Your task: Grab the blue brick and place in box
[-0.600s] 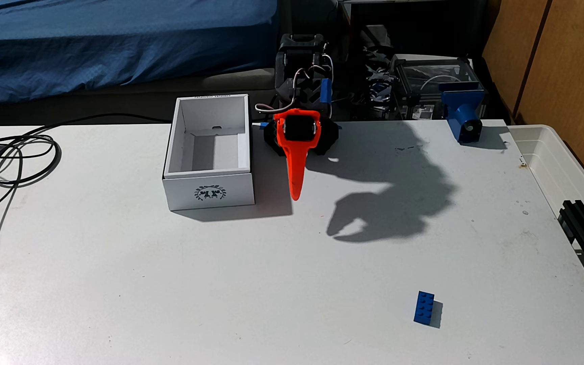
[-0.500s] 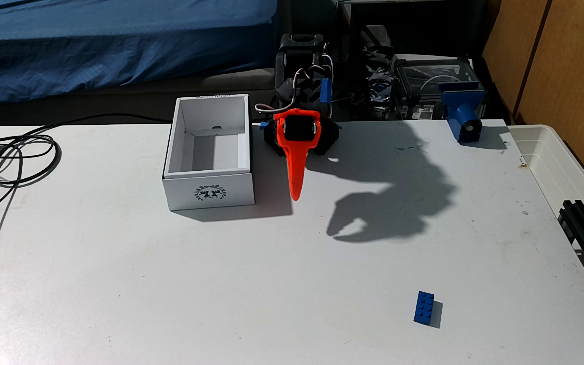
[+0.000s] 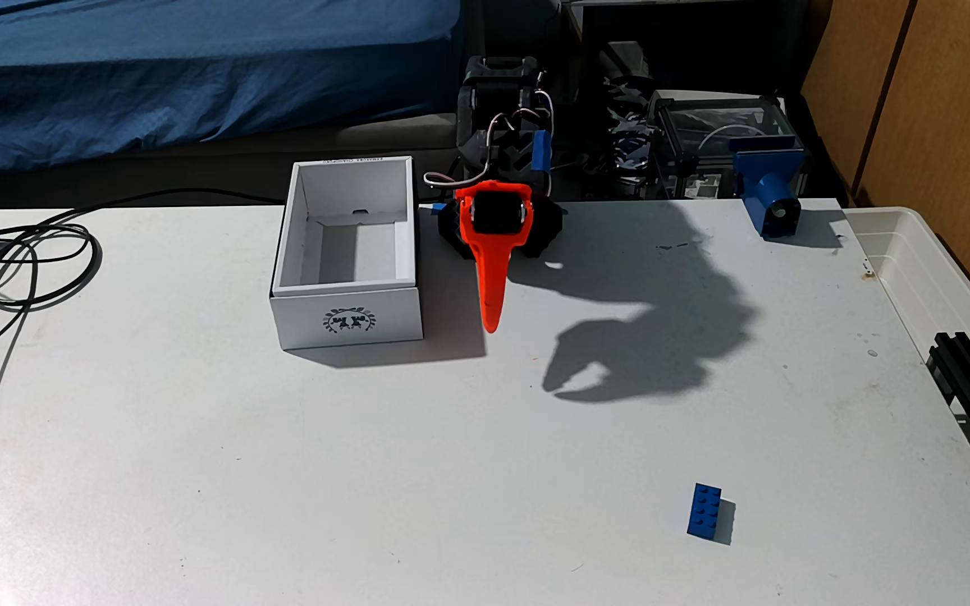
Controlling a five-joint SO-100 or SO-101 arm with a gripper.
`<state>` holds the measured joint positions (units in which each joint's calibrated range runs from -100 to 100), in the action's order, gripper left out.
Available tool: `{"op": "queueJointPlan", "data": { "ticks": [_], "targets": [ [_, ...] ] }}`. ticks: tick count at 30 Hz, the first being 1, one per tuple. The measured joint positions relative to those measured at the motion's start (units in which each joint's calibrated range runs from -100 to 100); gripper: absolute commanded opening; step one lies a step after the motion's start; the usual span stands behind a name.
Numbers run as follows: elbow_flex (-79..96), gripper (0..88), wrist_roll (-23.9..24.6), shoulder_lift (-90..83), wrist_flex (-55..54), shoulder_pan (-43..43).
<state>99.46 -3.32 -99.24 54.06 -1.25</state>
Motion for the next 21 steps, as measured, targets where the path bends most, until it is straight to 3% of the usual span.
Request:
{"op": "queueJointPlan", "data": {
  "ticks": [21],
  "targets": [
    [0.0, 0.9, 0.0, 0.0, 0.0, 0.0]
  ]
}}
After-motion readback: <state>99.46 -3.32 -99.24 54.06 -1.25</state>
